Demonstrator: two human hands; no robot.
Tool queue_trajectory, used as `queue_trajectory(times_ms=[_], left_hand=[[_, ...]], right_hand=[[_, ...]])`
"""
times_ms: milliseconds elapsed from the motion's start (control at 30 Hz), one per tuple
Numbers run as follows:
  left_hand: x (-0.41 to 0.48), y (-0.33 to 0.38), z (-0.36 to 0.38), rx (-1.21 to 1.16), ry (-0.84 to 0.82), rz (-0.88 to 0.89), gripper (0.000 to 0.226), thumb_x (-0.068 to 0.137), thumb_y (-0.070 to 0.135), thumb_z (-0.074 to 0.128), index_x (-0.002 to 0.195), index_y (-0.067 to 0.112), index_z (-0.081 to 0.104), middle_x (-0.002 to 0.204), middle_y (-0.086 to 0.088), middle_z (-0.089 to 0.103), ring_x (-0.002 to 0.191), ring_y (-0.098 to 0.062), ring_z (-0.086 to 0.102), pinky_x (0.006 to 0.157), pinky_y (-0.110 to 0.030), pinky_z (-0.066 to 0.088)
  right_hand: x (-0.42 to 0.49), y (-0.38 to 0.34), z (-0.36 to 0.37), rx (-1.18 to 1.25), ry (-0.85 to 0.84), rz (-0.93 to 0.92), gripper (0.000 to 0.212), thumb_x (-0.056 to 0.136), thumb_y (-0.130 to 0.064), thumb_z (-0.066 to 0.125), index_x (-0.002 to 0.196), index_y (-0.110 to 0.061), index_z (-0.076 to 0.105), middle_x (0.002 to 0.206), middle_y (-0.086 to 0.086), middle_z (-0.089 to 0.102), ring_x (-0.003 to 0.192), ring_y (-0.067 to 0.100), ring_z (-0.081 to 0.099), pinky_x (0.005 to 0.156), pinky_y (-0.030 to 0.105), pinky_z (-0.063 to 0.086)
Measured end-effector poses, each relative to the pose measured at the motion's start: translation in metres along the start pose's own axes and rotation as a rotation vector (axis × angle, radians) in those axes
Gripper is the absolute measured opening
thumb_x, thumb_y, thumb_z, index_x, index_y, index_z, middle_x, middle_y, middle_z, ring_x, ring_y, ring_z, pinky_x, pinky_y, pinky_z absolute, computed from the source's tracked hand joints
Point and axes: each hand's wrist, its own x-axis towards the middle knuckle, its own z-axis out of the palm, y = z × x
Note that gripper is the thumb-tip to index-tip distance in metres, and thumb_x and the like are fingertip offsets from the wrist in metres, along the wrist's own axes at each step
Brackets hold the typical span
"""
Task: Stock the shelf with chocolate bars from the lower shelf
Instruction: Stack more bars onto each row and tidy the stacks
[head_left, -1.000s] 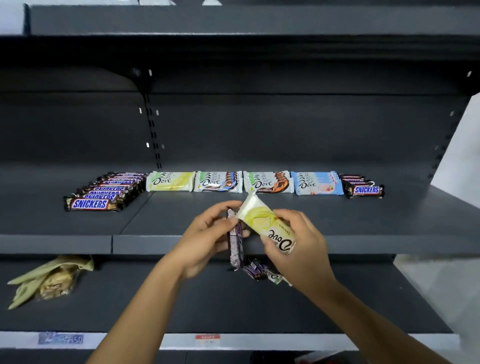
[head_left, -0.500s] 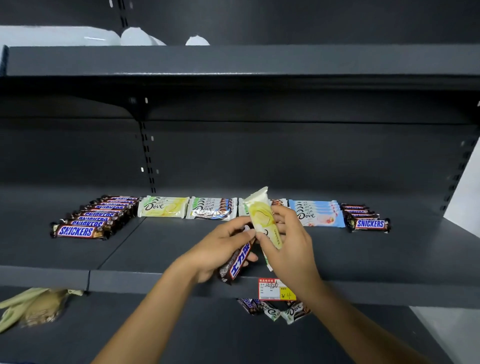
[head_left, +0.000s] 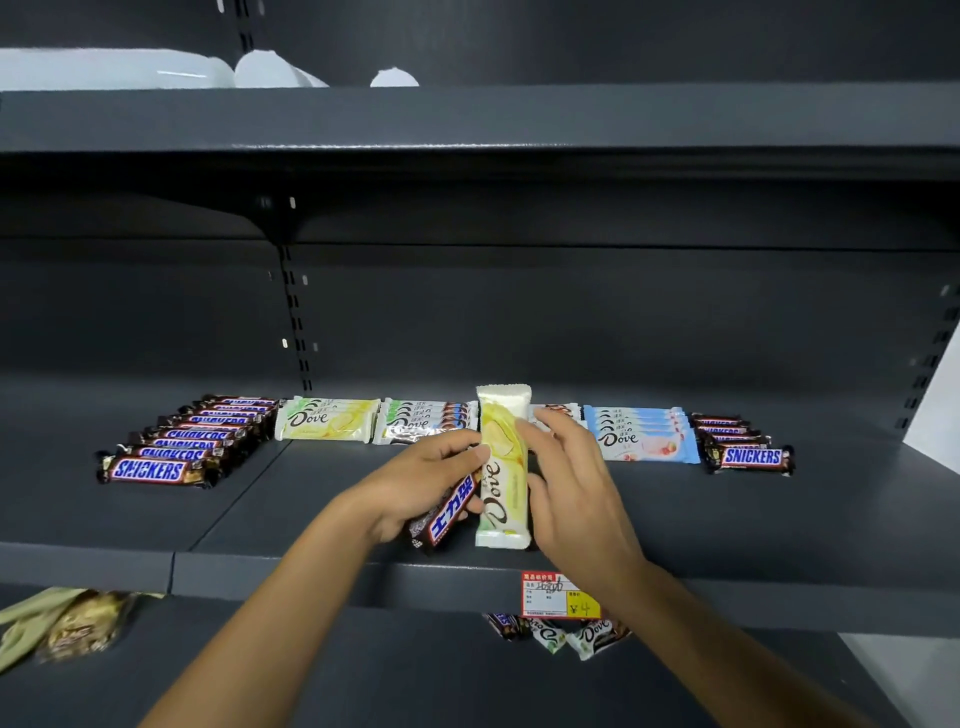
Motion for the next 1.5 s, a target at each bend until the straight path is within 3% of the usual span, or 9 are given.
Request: queue_trajectory(times_ms=[100,200,400,600,733,900,1067,1267,1500], left_hand=[[0.001,0.003,-0.015,0.099,-0.033,-0.004,0.021,0.097,0.029,0.049,0.104,0.016,0.063,0.079,0.0,0.062,0.065,-0.012,0.064,0.057,-0.021,0.05],[0.002,0.008,-0.03,0.182,-0.075,0.022,0.018,0.097,0.029,0.048,0.099,0.026,0.066,0.071,0.014,0.064,0.066,-0.009,0.064,0.056,-0.019,0.05],[0.008,0.007,-0.06,0.375,-0.102,0.067,0.021,0.097,0.029,0.05,0.083,0.03,0.066,0.069,0.021,0.058,0.069,-0.009,0.06,0.076,-0.029,0.054],[0.009,0.002,-0.097,0.522,-0.084,0.08,0.016,0.093,0.035,0.055,0.09,0.025,0.067,0.086,-0.003,0.057,0.067,-0.011,0.062,0.084,-0.037,0.052],[0.006,0.001,-0.122,0.565,0.069,0.108,0.015,0.092,0.036,0.056,0.084,0.029,0.066,0.091,-0.01,0.059,0.065,-0.016,0.067,0.08,-0.036,0.05],[0.003,-0.007,-0.153,0.455,0.268,0.135,0.017,0.095,0.031,0.052,0.091,0.023,0.066,0.102,-0.013,0.062,0.072,-0.015,0.07,0.063,-0.015,0.048],[0.004,-0.026,-0.185,0.337,0.422,0.128,0.023,0.096,0.028,0.046,0.086,0.026,0.067,0.096,-0.011,0.063,0.086,-0.018,0.066,0.077,-0.033,0.058],[0.006,-0.047,-0.214,0.267,0.569,0.103,0.023,0.096,0.029,0.043,0.09,0.025,0.065,0.085,0.004,0.06,0.069,-0.01,0.066,0.084,-0.041,0.055],[0.012,-0.07,-0.238,0.228,0.681,0.075,0.024,0.097,0.024,0.04,0.096,0.027,0.063,0.09,0.007,0.066,0.072,-0.014,0.068,0.075,-0.031,0.049]], right_hand=[[0.009,0.002,0.001,-0.275,-0.113,-0.235,0.063,0.073,0.002,0.054,0.132,-0.019,0.044,0.141,0.007,0.042,0.133,0.027,0.034,0.106,0.043,0.03],[0.019,-0.003,0.005,-0.478,-0.231,-0.308,0.08,0.061,-0.001,0.071,0.134,-0.022,0.044,0.147,0.003,0.039,0.138,0.027,0.026,0.108,0.051,0.022],[0.045,-0.016,0.02,-0.524,-0.359,-0.419,0.071,0.06,-0.007,0.073,0.127,-0.016,0.053,0.14,0.002,0.047,0.138,0.024,0.03,0.112,0.052,0.016],[0.056,-0.023,0.047,-0.405,-0.311,-0.451,0.051,0.067,-0.007,0.072,0.116,-0.016,0.061,0.121,-0.001,0.06,0.124,0.022,0.049,0.106,0.039,0.035],[0.059,-0.029,0.07,-0.341,-0.258,-0.372,0.038,0.067,-0.013,0.074,0.104,-0.017,0.063,0.106,-0.002,0.062,0.106,0.021,0.055,0.092,0.032,0.041],[0.06,-0.038,0.106,-0.233,-0.295,-0.154,0.05,0.059,-0.014,0.083,0.104,-0.015,0.062,0.099,-0.001,0.059,0.095,0.02,0.051,0.082,0.031,0.051],[0.062,-0.052,0.146,-0.098,-0.285,0.008,0.054,0.059,-0.003,0.082,0.109,-0.01,0.062,0.101,0.002,0.056,0.095,0.018,0.043,0.081,0.027,0.048],[0.073,-0.072,0.192,-0.015,-0.305,0.146,0.05,0.068,0.004,0.072,0.115,-0.005,0.058,0.109,0.009,0.052,0.103,0.022,0.041,0.09,0.03,0.041],[0.084,-0.082,0.237,-0.027,-0.304,0.249,0.054,0.067,0.015,0.061,0.118,-0.001,0.055,0.113,0.014,0.049,0.105,0.029,0.042,0.094,0.032,0.039]])
